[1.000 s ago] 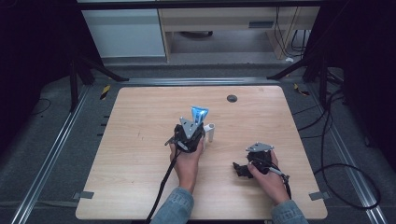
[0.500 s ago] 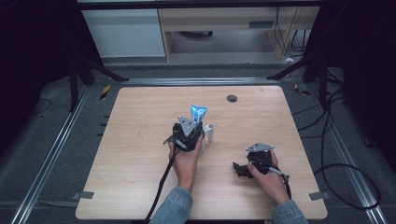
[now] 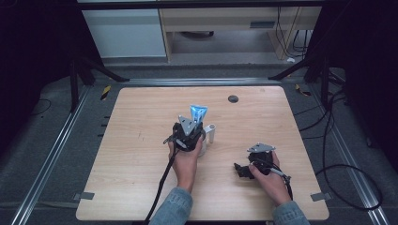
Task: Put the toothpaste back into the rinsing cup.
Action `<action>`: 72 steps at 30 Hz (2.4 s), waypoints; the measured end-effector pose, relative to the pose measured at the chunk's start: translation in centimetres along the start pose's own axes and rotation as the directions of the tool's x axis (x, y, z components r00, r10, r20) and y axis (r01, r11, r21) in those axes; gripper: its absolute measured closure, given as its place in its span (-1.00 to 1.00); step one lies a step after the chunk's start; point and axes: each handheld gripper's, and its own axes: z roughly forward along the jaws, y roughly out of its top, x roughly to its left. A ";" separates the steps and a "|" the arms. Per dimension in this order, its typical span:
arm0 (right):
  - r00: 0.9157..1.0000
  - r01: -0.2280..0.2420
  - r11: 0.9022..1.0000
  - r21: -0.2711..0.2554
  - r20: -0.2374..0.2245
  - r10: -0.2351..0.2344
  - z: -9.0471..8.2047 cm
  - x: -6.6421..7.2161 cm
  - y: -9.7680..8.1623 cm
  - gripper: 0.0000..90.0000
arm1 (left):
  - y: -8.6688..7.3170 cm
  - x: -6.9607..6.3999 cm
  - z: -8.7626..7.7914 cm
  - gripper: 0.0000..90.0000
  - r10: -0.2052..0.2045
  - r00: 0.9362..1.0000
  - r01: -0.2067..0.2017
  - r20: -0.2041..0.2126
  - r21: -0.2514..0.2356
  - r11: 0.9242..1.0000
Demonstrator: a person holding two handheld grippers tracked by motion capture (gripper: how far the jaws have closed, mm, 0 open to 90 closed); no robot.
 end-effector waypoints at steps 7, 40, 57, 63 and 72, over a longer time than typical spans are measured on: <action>1.000 0.000 1.000 0.000 0.000 0.000 0.0 0.0 0.0 -0.99 | 0.0 0.0 0.0 0.38 0.008 1.000 -0.008 -0.012 -0.002 1.000; 1.000 0.003 1.000 -0.001 0.001 -0.003 0.0 0.0 0.0 -0.99 | 2.0 -0.7 -0.4 -0.82 0.044 0.999 -0.047 0.027 0.140 0.989; 1.000 0.003 1.000 -0.001 0.002 -0.003 0.0 0.0 0.0 -0.99 | 3.1 -0.1 -3.7 -0.91 0.079 0.993 -0.090 0.084 0.143 0.986; 1.000 0.002 1.000 -0.001 0.002 -0.002 0.0 0.0 0.0 -0.99 | 2.8 0.9 -4.6 -0.91 0.076 0.991 -0.094 0.111 0.168 0.981; 1.000 0.001 1.000 0.000 0.000 -0.001 0.0 0.0 0.0 -0.99 | 1.8 3.1 -5.6 -0.90 0.051 0.990 -0.079 0.135 0.210 0.975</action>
